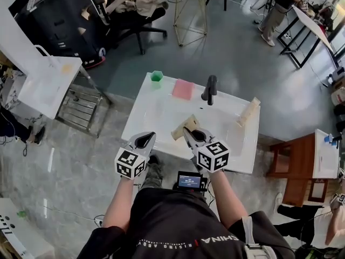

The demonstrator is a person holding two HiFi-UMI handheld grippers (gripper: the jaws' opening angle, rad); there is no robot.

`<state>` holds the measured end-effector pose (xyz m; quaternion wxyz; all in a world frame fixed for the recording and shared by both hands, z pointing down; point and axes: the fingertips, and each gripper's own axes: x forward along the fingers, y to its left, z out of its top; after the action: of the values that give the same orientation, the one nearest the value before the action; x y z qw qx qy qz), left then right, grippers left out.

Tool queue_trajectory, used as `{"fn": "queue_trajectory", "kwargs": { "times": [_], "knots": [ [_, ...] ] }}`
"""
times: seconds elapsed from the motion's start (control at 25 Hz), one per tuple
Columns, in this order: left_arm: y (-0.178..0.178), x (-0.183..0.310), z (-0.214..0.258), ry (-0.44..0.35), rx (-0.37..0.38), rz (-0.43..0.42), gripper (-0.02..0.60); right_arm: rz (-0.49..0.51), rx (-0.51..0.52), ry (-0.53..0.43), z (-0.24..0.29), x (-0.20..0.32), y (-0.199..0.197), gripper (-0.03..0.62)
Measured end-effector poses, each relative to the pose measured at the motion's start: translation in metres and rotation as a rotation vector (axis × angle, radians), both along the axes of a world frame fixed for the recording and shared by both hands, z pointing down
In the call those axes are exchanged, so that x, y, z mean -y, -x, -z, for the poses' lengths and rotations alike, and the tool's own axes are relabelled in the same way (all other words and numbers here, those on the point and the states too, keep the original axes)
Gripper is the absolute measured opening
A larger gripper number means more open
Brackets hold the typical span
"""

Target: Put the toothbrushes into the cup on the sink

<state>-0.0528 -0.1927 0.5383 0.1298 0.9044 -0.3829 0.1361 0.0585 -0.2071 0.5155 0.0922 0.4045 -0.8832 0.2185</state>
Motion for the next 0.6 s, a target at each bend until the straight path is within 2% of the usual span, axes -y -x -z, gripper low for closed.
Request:
{"fn": "queue_trajectory", "kwargs": {
  "times": [0.6],
  "knots": [
    [0.043, 0.131, 0.010, 0.005, -0.043, -0.126, 0.011, -0.117, -0.045, 0.010, 0.012, 0.116, 0.048, 0.021]
  ]
}}
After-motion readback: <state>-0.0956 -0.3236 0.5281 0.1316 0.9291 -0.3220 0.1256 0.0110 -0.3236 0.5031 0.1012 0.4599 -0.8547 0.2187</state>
